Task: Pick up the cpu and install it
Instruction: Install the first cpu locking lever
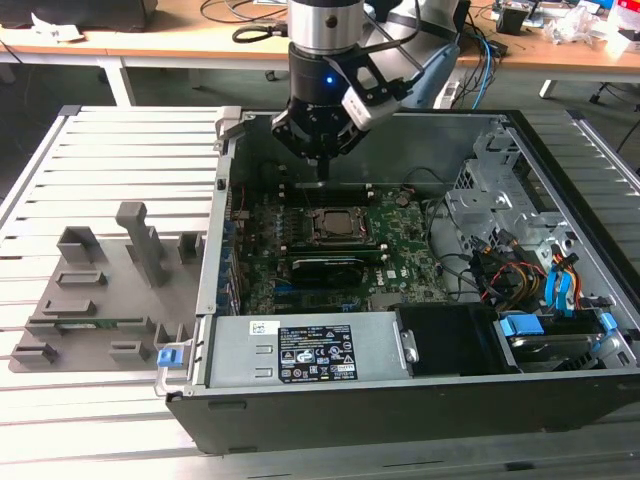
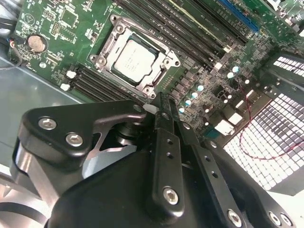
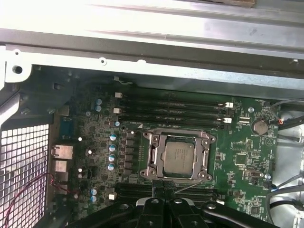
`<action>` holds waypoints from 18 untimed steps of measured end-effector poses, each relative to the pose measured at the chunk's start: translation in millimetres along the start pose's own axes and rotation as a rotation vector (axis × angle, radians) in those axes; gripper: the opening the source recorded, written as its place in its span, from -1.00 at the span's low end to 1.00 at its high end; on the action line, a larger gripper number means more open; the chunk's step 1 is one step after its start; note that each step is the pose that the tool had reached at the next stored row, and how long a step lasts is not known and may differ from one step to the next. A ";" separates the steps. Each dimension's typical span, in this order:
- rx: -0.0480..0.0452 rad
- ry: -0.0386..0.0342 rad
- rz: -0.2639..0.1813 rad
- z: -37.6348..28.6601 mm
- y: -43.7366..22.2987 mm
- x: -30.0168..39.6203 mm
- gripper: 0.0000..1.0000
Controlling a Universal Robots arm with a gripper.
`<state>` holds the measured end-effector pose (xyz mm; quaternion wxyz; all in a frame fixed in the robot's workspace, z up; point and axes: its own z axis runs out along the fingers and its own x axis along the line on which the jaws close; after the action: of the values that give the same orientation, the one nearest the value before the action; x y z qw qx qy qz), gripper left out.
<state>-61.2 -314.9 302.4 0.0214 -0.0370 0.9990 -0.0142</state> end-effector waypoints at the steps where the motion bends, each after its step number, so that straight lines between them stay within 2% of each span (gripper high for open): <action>1: 0.0000 0.0000 0.000 0.9 0.0 0.2 -0.79; 10: 0.0000 0.0000 0.000 13.1 1.8 7.1 -0.79; 14: 0.0001 0.0000 0.000 18.3 5.8 16.2 -0.79; 18: -0.0001 -0.0002 0.000 22.5 16.7 29.6 -0.79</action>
<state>-91.0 -301.0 278.3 0.0215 -0.0371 0.9990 -0.0141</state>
